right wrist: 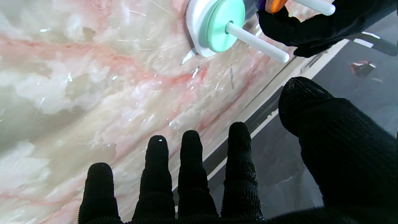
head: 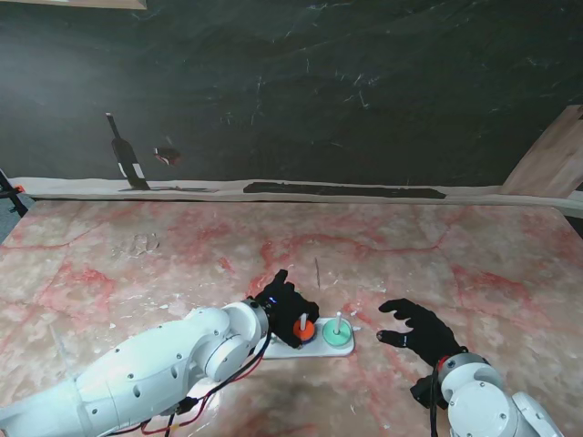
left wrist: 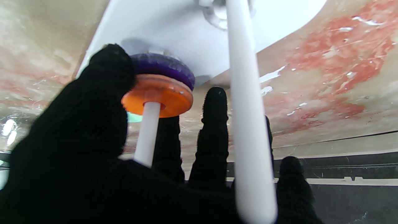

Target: Move the three rings of the Hanoi Tower from the left rod to the right rod

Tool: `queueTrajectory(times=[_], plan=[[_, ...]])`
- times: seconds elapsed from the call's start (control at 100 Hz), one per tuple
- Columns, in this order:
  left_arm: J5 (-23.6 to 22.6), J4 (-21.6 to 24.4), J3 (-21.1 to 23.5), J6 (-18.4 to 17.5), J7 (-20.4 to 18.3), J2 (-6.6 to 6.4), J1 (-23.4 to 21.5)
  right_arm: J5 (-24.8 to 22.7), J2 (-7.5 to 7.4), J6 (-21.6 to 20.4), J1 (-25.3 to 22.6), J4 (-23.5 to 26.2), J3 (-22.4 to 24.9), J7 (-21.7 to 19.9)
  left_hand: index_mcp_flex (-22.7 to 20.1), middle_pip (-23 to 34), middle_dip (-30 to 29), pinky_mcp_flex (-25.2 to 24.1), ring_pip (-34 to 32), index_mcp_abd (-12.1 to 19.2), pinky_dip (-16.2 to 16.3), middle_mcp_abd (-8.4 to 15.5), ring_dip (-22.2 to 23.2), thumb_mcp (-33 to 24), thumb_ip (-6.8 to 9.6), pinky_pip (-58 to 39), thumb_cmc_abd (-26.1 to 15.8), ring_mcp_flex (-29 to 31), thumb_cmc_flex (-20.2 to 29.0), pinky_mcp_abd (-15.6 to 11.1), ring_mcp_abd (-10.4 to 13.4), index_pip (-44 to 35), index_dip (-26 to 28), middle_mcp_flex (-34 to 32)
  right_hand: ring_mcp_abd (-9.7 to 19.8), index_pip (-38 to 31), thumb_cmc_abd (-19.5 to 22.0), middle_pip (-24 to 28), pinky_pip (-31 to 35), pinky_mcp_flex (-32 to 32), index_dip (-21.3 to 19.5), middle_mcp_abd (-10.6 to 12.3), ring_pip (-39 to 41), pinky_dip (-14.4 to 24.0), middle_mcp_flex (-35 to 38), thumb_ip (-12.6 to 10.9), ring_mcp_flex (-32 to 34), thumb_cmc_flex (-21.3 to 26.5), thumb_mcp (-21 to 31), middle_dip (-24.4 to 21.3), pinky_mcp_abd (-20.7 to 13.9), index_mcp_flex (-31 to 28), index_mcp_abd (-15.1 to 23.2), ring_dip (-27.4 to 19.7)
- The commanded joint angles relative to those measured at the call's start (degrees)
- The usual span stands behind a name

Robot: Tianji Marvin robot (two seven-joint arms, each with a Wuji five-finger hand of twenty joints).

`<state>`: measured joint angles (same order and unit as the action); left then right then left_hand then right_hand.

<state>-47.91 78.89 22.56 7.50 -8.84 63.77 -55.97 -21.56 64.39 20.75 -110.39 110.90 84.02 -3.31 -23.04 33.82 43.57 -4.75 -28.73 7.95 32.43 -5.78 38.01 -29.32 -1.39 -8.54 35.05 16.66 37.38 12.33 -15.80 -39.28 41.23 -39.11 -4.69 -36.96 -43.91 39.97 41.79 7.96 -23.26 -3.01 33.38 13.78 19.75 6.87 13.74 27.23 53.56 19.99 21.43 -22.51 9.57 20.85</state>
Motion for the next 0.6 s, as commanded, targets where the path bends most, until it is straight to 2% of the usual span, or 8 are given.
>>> queueTrajectory(times=[0.0,0.27,0.59], plan=[[0.01,0.63,0.06,-0.21,-0.15,-0.07,0.35,0.02,0.15,0.00,-0.38,0.19,-0.10,0.06,-4.27,0.64,0.71,-0.75,-0.92,2.76,1.57,0.97,0.65,-3.57,4.03,-0.14,-3.78,1.32,3.10,-0.16,0.14,-6.04,3.16,-2.01,-0.13,-0.37,0.17,0.88,-0.70,0.45,0.50,0.04,0.45,1.14,-0.90,-1.89,0.01,-0.05,-1.12,0.24,-0.43,1.81,-0.46,0.51],[0.17,0.64,-0.55,-0.10,-0.68,-0.05,0.90,-0.03,0.17,0.12,-0.49,0.25,-0.02,0.12,-4.42,0.73,0.79,-0.64,-1.23,2.34,2.45,1.00,0.73,-3.91,3.95,-0.65,-3.70,1.83,2.94,-0.20,0.26,-5.86,3.05,-2.45,-0.12,-0.35,0.15,0.89,-0.73,0.44,0.51,0.00,0.45,1.16,-0.93,-1.88,-0.02,0.01,-1.17,0.24,-0.42,1.81,-0.48,0.52],[-1.50,2.80,1.13,-0.07,-1.08,-0.62,-0.22,-0.07,0.18,0.18,-0.59,0.31,0.05,0.16,-4.71,0.99,0.91,-0.43,-1.67,2.15,2.97,1.07,0.86,-4.13,3.60,-1.44,-3.40,2.55,3.30,-0.15,0.48,-6.14,3.13,-3.19,-0.17,-0.36,0.03,0.90,-0.68,0.42,0.52,-0.08,0.50,1.22,-0.96,-1.89,0.02,0.07,-1.14,0.24,-0.44,1.84,-0.51,0.54]])
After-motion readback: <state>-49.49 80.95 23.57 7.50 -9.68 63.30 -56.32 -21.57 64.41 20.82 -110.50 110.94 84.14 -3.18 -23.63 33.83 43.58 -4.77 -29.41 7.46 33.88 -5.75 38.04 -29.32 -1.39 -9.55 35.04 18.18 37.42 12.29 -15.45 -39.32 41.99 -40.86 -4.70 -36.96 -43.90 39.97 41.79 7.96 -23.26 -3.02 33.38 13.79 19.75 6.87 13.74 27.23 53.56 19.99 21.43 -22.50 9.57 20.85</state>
